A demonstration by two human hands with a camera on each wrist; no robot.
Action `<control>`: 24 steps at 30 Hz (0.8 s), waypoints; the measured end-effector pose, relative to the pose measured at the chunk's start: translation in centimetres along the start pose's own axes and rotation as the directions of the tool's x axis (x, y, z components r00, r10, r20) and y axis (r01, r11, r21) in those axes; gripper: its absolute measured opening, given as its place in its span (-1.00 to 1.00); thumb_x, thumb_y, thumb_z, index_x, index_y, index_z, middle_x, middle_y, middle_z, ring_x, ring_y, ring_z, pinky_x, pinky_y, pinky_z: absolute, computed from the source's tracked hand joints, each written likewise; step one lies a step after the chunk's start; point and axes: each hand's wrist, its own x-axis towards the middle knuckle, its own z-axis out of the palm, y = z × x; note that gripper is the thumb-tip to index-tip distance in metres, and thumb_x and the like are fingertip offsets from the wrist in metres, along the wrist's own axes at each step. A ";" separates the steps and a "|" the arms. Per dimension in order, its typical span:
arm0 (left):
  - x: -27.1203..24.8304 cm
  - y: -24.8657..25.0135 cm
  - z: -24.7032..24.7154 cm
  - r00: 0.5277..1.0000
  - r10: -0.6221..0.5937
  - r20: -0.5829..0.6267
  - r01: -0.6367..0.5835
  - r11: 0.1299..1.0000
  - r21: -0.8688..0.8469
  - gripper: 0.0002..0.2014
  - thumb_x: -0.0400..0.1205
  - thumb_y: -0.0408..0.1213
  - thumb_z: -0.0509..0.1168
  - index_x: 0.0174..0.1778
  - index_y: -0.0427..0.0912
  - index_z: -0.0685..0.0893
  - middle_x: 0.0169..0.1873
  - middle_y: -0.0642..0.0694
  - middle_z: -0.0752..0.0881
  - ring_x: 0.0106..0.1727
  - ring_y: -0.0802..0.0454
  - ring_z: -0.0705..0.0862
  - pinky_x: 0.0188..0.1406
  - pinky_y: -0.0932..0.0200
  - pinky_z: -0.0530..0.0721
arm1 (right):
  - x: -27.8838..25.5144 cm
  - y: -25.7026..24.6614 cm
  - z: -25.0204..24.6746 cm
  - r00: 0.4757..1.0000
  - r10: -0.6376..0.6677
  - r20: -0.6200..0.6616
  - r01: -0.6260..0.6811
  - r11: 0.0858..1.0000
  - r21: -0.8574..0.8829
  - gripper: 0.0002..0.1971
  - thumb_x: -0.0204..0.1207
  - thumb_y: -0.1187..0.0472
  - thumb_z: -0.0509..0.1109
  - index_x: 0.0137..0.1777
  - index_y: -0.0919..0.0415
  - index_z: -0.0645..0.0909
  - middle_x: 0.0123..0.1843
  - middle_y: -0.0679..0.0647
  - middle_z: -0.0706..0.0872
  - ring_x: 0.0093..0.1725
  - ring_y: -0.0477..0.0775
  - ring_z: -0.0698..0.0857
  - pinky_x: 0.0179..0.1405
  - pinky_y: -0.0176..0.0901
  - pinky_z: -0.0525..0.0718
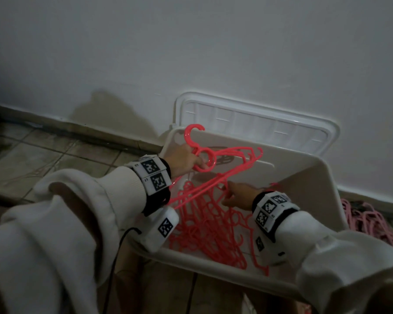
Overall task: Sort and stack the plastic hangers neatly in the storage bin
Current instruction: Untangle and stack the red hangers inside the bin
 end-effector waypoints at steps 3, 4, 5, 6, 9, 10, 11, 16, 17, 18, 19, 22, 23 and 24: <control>-0.2 0.2 -0.1 0.999 -0.028 0.021 0.028 1.000 -0.014 -0.71 0.43 -0.60 0.38 -0.35 -0.10 0.54 -0.51 0.10 0.60 -0.35 0.14 0.56 -0.17 0.26 0.61 | 0.1 -0.9 0.0 0.993 -0.097 -0.061 0.103 0.990 0.095 -0.73 0.61 0.32 0.21 0.27 0.35 0.49 0.15 0.26 0.73 0.12 0.15 0.69 0.01 -0.25 0.54; -0.2 0.2 -0.3 0.997 -0.064 0.032 0.065 0.997 -0.034 -0.75 0.48 -0.58 0.34 -0.34 -0.14 0.54 -0.46 0.04 0.59 -0.34 0.14 0.58 -0.29 0.30 0.63 | 0.1 -1.1 -0.1 0.991 -0.117 -0.062 0.124 0.985 0.124 -0.78 0.62 0.34 0.18 0.19 0.37 0.54 0.10 0.29 0.75 0.02 0.13 0.70 -0.13 -0.29 0.55; -0.1 0.2 -0.5 0.996 -0.081 0.025 0.083 0.995 -0.056 -0.78 0.53 -0.56 0.32 -0.32 -0.16 0.53 -0.42 0.00 0.59 -0.32 0.14 0.60 -0.37 0.32 0.65 | 0.1 -1.3 -0.2 0.989 -0.136 -0.058 0.143 0.978 0.150 -0.83 0.63 0.34 0.17 0.10 0.37 0.56 0.06 0.32 0.76 -0.08 0.11 0.69 -0.26 -0.36 0.53; 0.0 0.1 -0.7 0.996 -0.088 0.007 0.089 0.993 -0.081 -0.79 0.55 -0.53 0.31 -0.31 -0.16 0.52 -0.38 -0.03 0.59 -0.31 0.15 0.61 -0.41 0.33 0.67 | 0.1 -1.4 -0.3 0.987 -0.148 -0.063 0.157 0.971 0.183 -0.87 0.63 0.36 0.16 0.02 0.34 0.53 0.04 0.37 0.76 -0.13 0.12 0.68 -0.32 -0.38 0.54; 0.4 -0.2 -1.3 0.994 -0.090 -0.066 0.081 0.989 -0.122 -0.82 0.54 -0.51 0.35 -0.29 -0.16 0.58 -0.34 -0.04 0.62 -0.42 0.27 0.65 -0.45 0.42 0.68 | 0.2 -1.4 -0.5 0.981 -0.122 -0.152 0.164 0.938 0.306 -0.95 0.63 0.41 0.11 -0.01 0.27 0.32 -0.12 0.41 0.74 -0.25 0.25 0.70 -0.29 -0.08 0.70; 0.5 -0.4 -1.5 0.990 -0.113 -0.086 0.099 0.984 -0.149 -0.81 0.54 -0.52 0.35 -0.30 -0.17 0.58 -0.36 -0.05 0.62 -0.50 0.28 0.66 -0.47 0.40 0.69 | 0.2 -1.4 -0.5 0.975 -0.095 -0.202 0.163 0.920 0.357 -0.91 0.63 0.43 0.09 0.00 0.25 0.27 -0.20 0.38 0.71 -0.34 0.24 0.68 -0.31 0.01 0.70; 0.6 -0.5 -1.7 0.985 -0.141 -0.102 0.121 0.975 -0.184 -0.79 0.54 -0.54 0.34 -0.33 -0.17 0.55 -0.38 -0.06 0.61 -0.57 0.28 0.65 -0.50 0.39 0.68 | 0.1 -1.3 -0.6 0.967 -0.061 -0.248 0.160 0.902 0.402 -0.88 0.62 0.45 0.06 0.00 0.23 0.24 -0.27 0.34 0.67 -0.42 0.22 0.64 -0.37 0.02 0.69; 0.9 -0.1 -1.2 0.988 -0.155 -0.022 0.147 0.968 -0.203 -0.69 0.61 -0.58 0.23 -0.36 -0.17 0.35 -0.41 -0.08 0.56 -0.60 0.24 0.67 -0.45 0.34 0.64 | -1.1 -0.6 -1.8 0.949 -0.037 -0.314 0.165 0.906 0.390 -0.87 0.61 0.47 0.02 -0.01 0.23 0.24 -0.40 0.16 0.58 -0.54 0.10 0.60 -0.55 -0.17 0.64; 0.9 0.1 -0.9 0.988 -0.153 0.001 0.150 0.968 -0.203 -0.68 0.62 -0.59 0.20 -0.35 -0.17 0.31 -0.41 -0.10 0.56 -0.61 0.21 0.68 -0.52 0.37 0.61 | -1.4 -0.6 -1.9 0.947 -0.060 -0.316 0.181 0.911 0.371 -0.87 0.61 0.47 0.02 0.01 0.23 0.24 -0.37 0.19 0.60 -0.54 0.13 0.62 -0.54 -0.17 0.65; 0.9 0.3 -0.7 0.988 -0.153 0.022 0.154 0.967 -0.204 -0.67 0.63 -0.59 0.18 -0.35 -0.17 0.28 -0.40 -0.13 0.57 -0.62 0.18 0.69 -0.61 0.40 0.56 | -1.6 -0.5 -2.0 0.944 -0.080 -0.321 0.197 0.915 0.352 -0.87 0.61 0.46 0.02 0.03 0.22 0.25 -0.33 0.23 0.63 -0.51 0.18 0.64 -0.49 -0.12 0.68; 0.9 0.4 -0.3 0.987 -0.154 0.037 0.158 0.966 -0.207 -0.67 0.65 -0.59 0.15 -0.35 -0.17 0.27 -0.39 -0.15 0.58 -0.63 0.16 0.69 -0.69 0.42 0.52 | -1.9 -0.3 -2.0 0.943 -0.090 -0.321 0.203 0.919 0.337 -0.87 0.61 0.45 0.02 0.04 0.23 0.25 -0.30 0.25 0.64 -0.47 0.23 0.67 -0.42 -0.04 0.71; 0.9 1.1 0.8 0.988 -0.152 0.032 0.156 0.971 -0.180 -0.67 0.68 -0.57 0.09 -0.34 -0.17 0.24 -0.37 -0.16 0.58 -0.67 0.16 0.67 -0.79 0.43 0.40 | -2.4 0.2 -2.0 0.940 -0.099 -0.326 0.204 0.930 0.306 -0.86 0.63 0.43 0.03 0.13 0.27 0.28 -0.25 0.24 0.64 -0.36 0.30 0.71 -0.27 0.12 0.74; 0.9 1.3 1.0 0.988 -0.155 0.022 0.157 0.973 -0.170 -0.68 0.69 -0.56 0.08 -0.33 -0.16 0.24 -0.37 -0.14 0.58 -0.69 0.16 0.65 -0.80 0.43 0.36 | -2.7 0.4 -2.0 0.933 -0.109 -0.342 0.215 0.932 0.290 -0.85 0.63 0.42 0.04 0.14 0.26 0.27 -0.23 0.24 0.65 -0.32 0.33 0.73 -0.25 0.14 0.76; 0.9 1.5 1.2 0.987 -0.158 0.003 0.157 0.976 -0.153 -0.70 0.69 -0.54 0.07 -0.32 -0.17 0.26 -0.36 -0.13 0.58 -0.72 0.17 0.63 -0.81 0.43 0.33 | -3.0 0.5 -2.1 0.925 -0.123 -0.360 0.233 0.931 0.281 -0.86 0.63 0.42 0.04 0.13 0.23 0.26 -0.23 0.23 0.65 -0.29 0.35 0.74 -0.23 0.16 0.76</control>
